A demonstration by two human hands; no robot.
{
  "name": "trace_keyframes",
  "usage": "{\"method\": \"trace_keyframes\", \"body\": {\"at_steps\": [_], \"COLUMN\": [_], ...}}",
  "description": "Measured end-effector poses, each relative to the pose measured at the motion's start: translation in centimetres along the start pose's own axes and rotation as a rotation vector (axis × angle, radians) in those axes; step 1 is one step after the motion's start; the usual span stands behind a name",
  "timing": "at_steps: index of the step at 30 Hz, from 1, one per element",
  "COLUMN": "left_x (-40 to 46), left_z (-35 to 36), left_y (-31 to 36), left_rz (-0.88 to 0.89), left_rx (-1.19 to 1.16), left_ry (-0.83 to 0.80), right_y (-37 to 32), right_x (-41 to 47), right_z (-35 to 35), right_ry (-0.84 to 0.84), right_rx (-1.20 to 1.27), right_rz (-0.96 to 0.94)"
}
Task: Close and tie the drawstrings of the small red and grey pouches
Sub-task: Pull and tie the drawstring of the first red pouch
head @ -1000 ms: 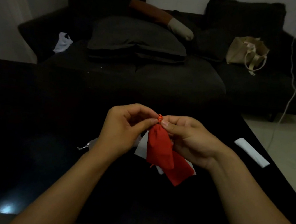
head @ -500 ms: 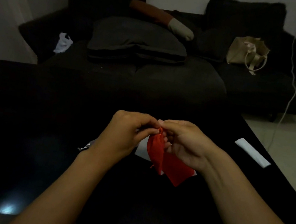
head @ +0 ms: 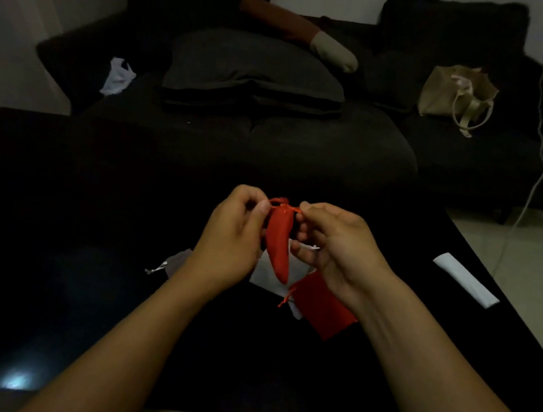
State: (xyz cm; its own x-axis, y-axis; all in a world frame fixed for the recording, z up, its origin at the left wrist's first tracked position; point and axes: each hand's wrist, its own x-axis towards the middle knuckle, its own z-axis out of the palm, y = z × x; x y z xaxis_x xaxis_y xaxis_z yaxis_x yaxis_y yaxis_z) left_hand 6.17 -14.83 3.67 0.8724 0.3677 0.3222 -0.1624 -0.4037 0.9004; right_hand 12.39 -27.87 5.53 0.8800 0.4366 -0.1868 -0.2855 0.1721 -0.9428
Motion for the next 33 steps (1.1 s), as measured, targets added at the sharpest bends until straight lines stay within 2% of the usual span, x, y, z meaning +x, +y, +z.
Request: {"method": "trace_keyframes", "body": {"at_steps": [2, 5, 11, 16, 18, 21, 24, 29, 33], "left_x": [0.0, -0.1, 0.3, 0.1, 0.0, 0.1, -0.1, 0.1, 0.2], "left_z": [0.5, 1.1, 0.5, 0.4, 0.3, 0.2, 0.1, -1.4, -3.0], "left_y": [0.3, 0.5, 0.2, 0.2, 0.5, 1.0, 0.7, -1.0, -1.1], "left_rz": [-0.158, -0.229, -0.204, -0.116, -0.149, -0.301, -0.260, -0.094, 0.029], "left_rx": [-0.215, -0.346, -0.365, -0.309, -0.335, -0.392, -0.291, 0.043, 0.143], "left_ry": [0.049, 0.052, 0.040, 0.056, 0.054, 0.029, 0.036, 0.067, 0.090], "right_y": [0.2, 0.4, 0.9, 1.0, 1.2, 1.6, 2.0, 2.3, 2.7], "right_x": [0.0, -0.1, -0.1, -0.1, 0.1, 0.6, 0.8, 1.2, 1.4], "right_z": [0.3, 0.5, 0.2, 0.1, 0.4, 0.5, 0.6, 1.4, 2.2], "right_ry": [0.050, 0.088, 0.091, 0.096, 0.100, 0.143, 0.142, 0.119, 0.100], "right_rx": [-0.040, -0.048, -0.116, -0.229, -0.244, -0.362, -0.313, -0.280, -0.299], "right_rz": [-0.075, -0.109, -0.144, -0.207, -0.228, -0.303, -0.304, -0.235, -0.268]}}
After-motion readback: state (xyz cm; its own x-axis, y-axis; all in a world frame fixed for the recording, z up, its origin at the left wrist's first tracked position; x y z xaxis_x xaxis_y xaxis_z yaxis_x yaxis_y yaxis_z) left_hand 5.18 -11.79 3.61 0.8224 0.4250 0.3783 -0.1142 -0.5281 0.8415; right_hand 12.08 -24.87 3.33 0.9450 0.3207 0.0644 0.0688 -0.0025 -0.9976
